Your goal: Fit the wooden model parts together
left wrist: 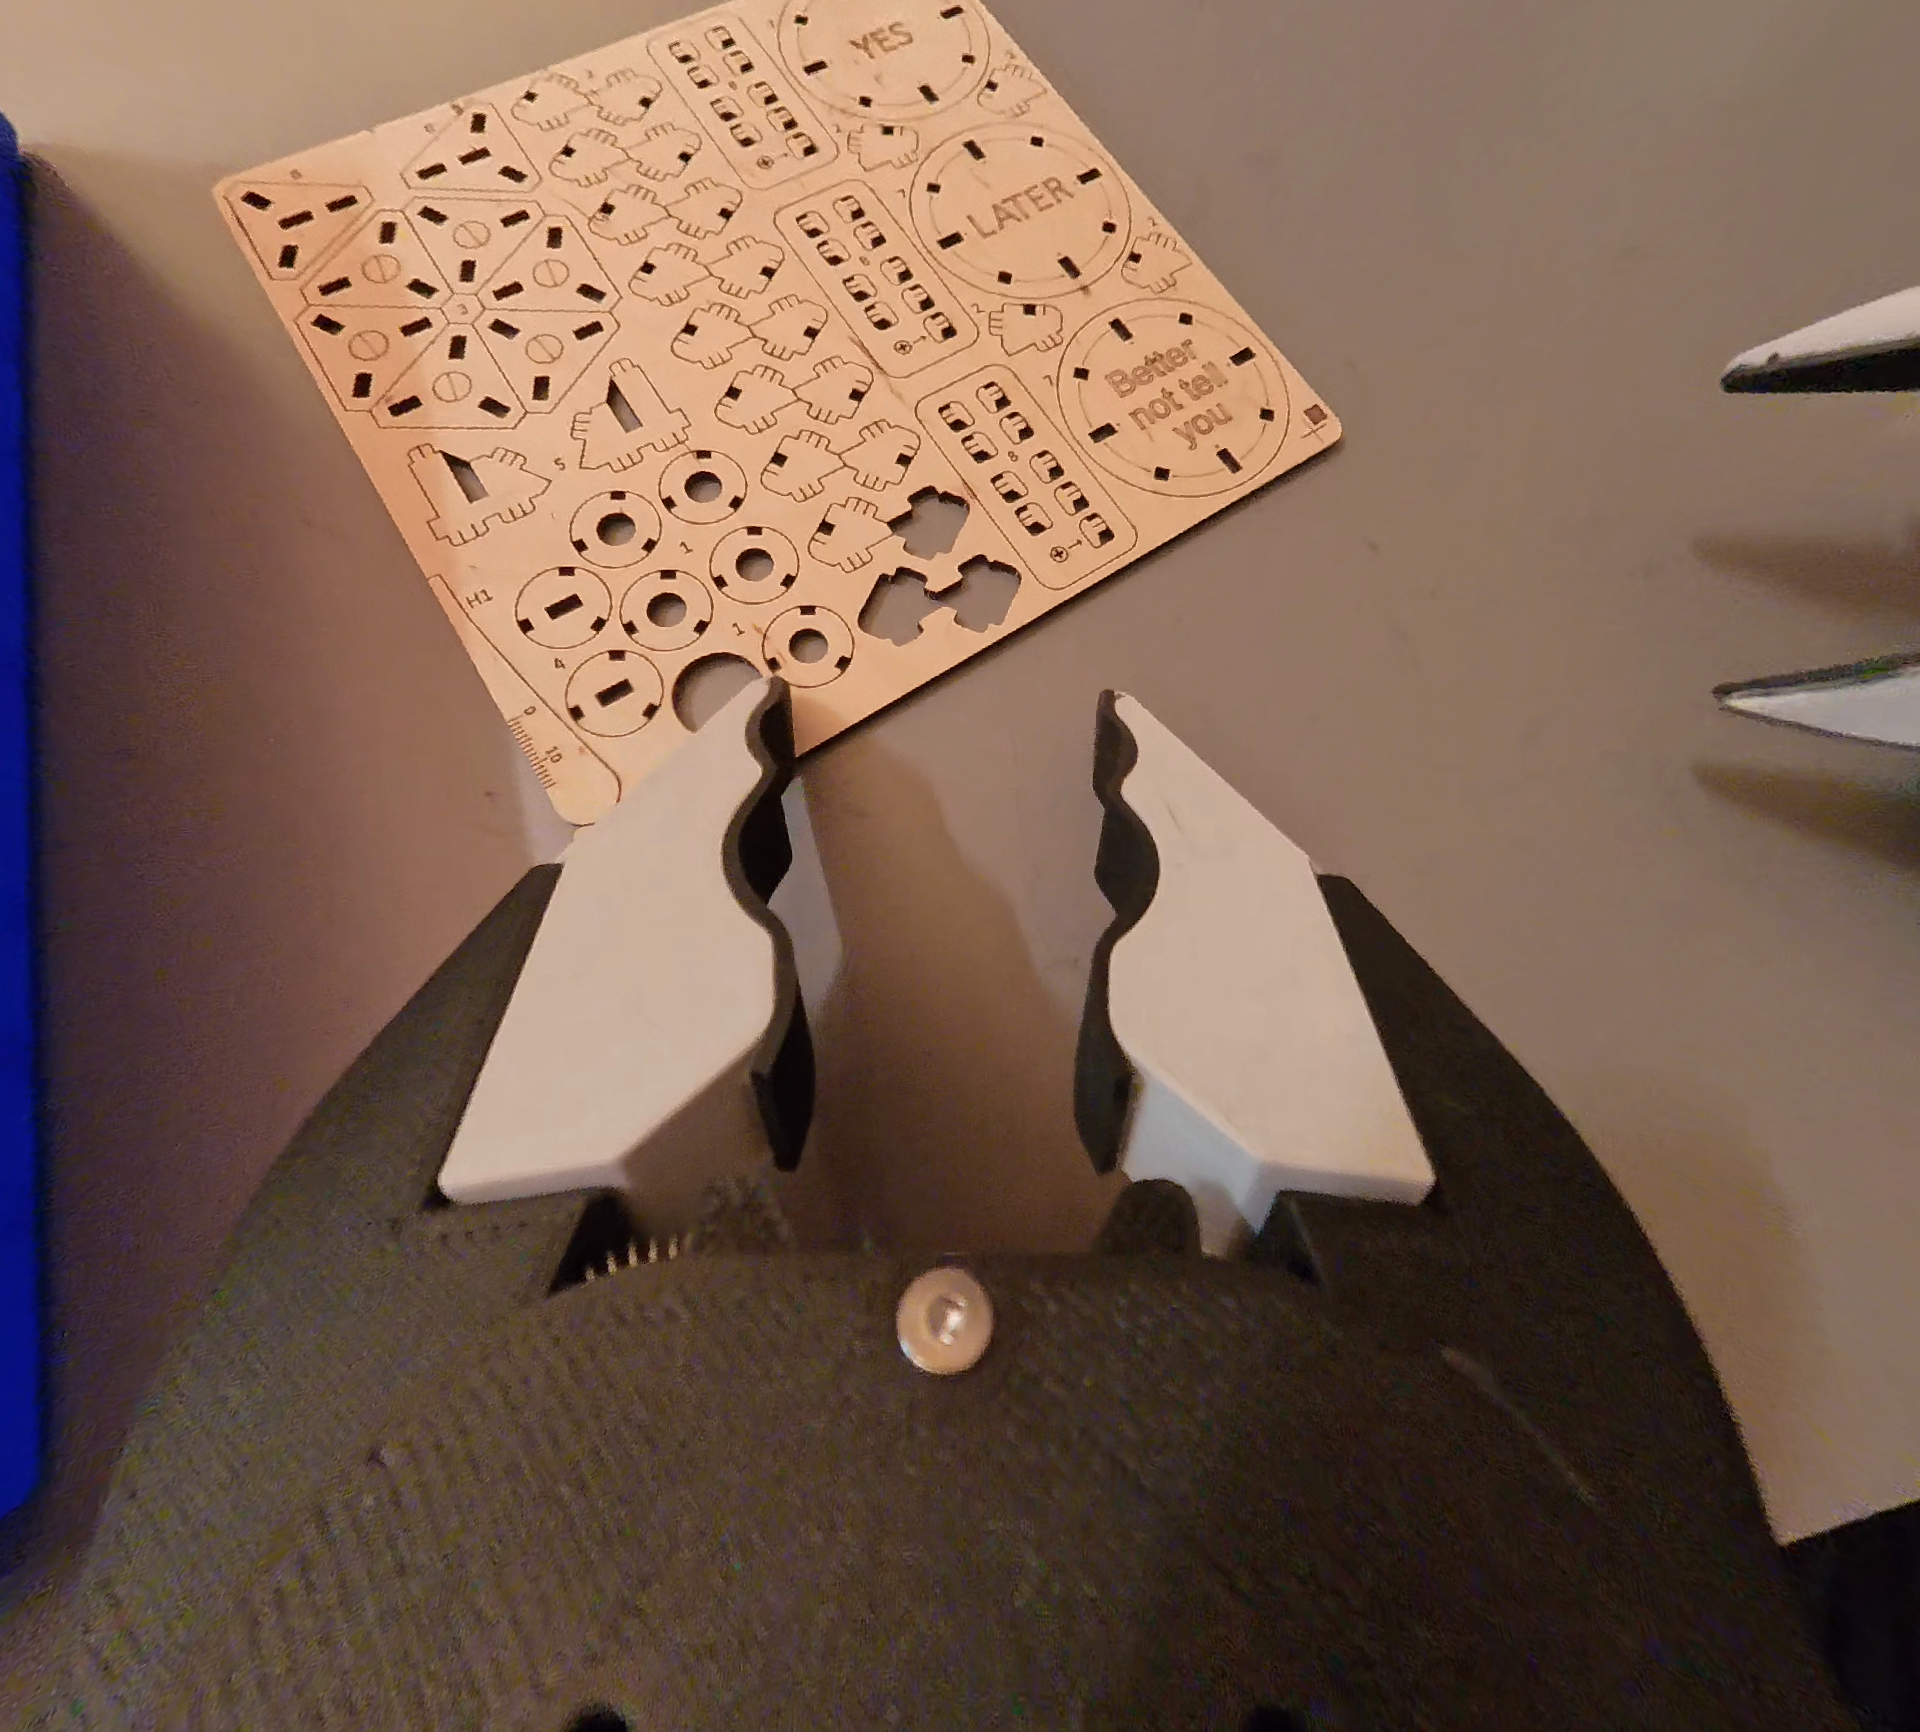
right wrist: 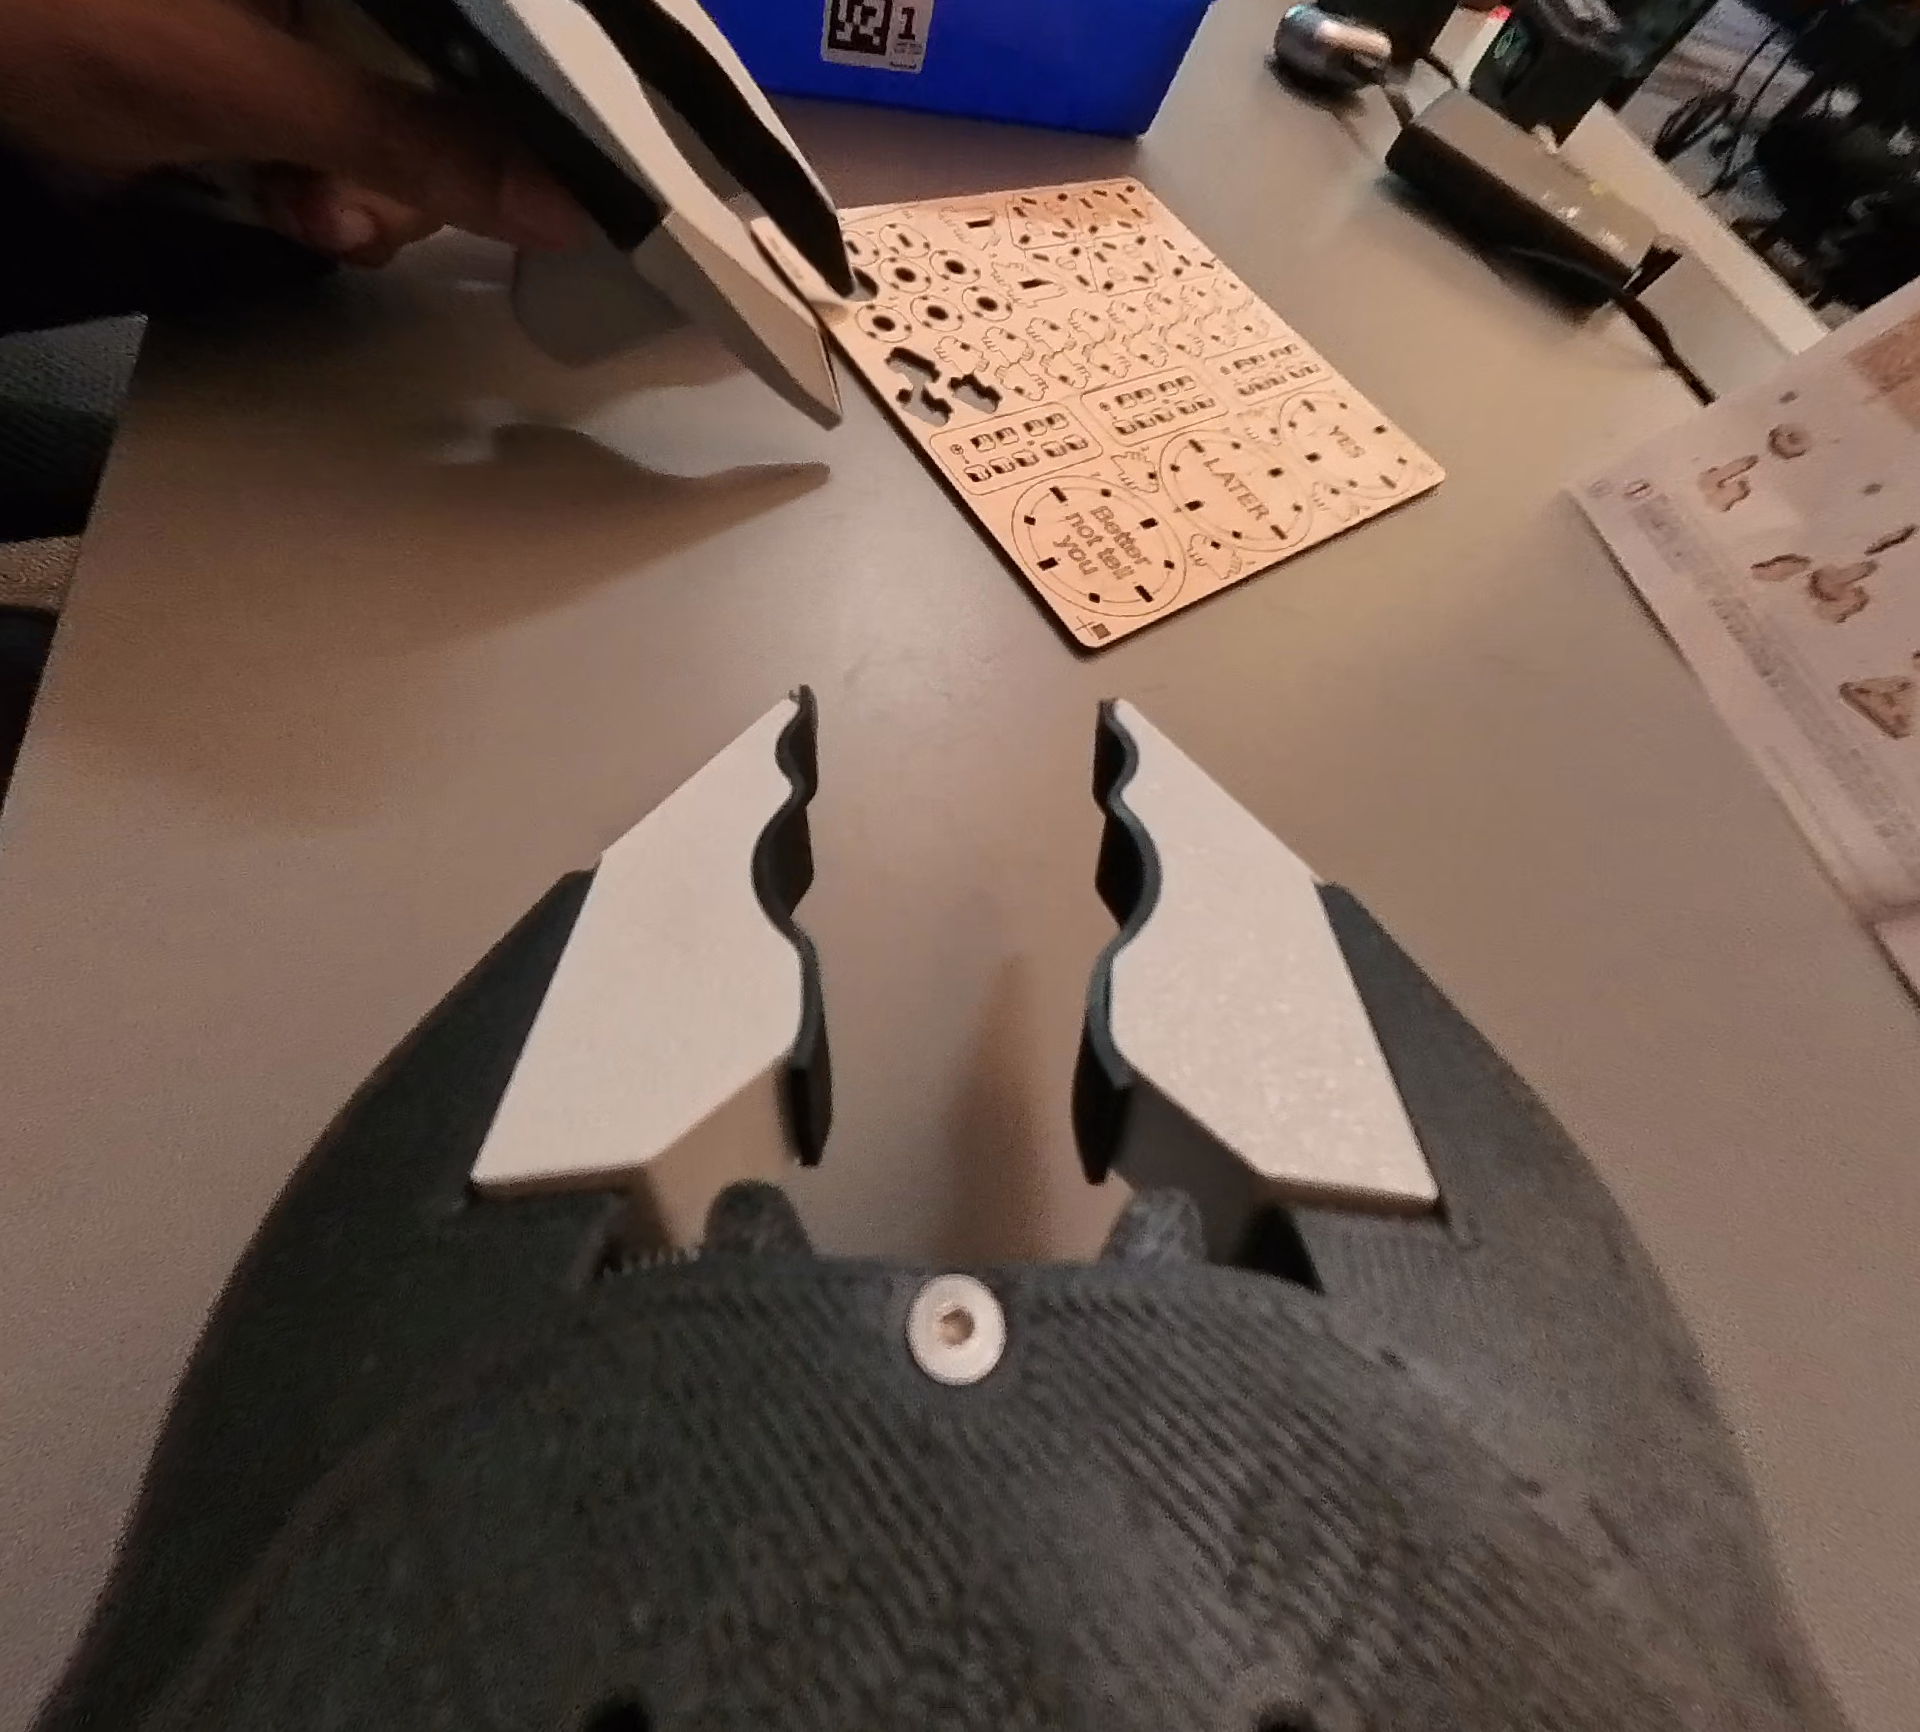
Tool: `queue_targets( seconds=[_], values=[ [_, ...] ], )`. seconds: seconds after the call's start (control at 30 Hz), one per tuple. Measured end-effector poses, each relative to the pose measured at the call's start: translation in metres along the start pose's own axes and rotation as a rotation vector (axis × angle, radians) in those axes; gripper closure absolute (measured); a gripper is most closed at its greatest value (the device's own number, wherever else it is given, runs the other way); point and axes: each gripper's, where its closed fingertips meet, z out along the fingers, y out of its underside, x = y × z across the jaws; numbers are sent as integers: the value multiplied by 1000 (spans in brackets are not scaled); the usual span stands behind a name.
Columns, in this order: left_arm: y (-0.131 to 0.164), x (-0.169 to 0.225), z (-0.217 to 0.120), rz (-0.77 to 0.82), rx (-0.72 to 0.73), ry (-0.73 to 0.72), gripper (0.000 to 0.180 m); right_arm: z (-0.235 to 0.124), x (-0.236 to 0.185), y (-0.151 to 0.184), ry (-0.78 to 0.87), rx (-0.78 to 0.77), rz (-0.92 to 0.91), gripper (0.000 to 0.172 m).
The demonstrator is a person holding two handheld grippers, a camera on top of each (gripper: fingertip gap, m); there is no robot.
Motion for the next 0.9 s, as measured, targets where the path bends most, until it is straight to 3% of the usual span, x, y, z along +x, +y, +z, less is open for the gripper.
queue_targets(
  seconds=[0.27,0.47,0.63,0.9],
  values=[
    [3,1,6,56,-40,-41,123,-4,9,-3,-61,39,150,122],
    [0,3,9,64,-41,-18,124,4,6,5,-150,-28,238,120],
    [-3,4,9,9,-25,35,127,13,-1,17,-204,-128,255,117],
    [-4,4,8,-2,-22,46,128,14,-1,19,-208,-140,269,119]
  ],
)
